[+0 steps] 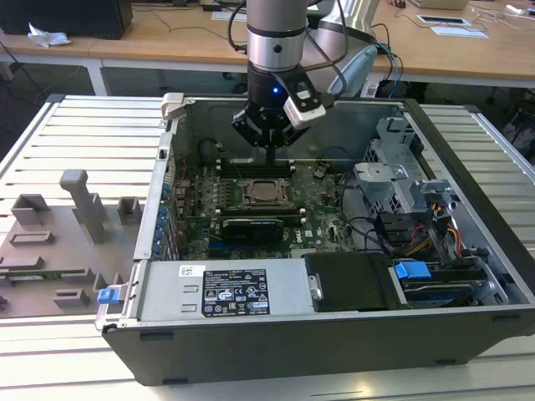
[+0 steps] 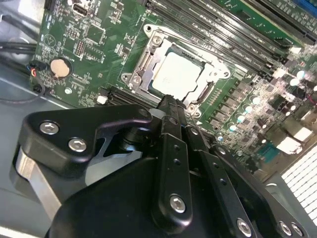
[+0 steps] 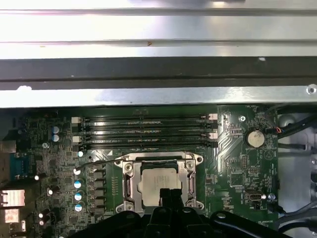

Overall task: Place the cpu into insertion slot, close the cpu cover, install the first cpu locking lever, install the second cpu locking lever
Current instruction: 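Install the first cpu locking lever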

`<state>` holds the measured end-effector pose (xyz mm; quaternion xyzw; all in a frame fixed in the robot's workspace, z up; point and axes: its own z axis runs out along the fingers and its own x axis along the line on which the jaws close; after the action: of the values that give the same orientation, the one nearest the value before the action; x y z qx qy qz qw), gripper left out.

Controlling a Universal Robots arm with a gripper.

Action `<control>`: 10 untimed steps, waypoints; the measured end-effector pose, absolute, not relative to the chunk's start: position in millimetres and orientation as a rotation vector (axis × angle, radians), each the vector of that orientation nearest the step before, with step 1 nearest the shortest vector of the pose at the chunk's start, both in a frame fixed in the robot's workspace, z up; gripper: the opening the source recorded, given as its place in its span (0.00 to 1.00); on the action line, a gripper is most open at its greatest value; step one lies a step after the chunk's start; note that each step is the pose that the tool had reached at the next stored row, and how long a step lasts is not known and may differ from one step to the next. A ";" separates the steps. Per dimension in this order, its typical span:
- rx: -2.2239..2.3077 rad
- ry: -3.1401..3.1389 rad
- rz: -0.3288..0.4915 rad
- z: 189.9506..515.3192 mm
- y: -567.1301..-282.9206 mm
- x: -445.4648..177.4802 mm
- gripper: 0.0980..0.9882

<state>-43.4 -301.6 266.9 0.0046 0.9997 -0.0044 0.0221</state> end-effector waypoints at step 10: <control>-0.200 3.090 -0.009 266.9 -301.6 -43.4 0.01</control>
<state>-43.4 -301.6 266.9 -0.0645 0.9977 -0.0029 0.0224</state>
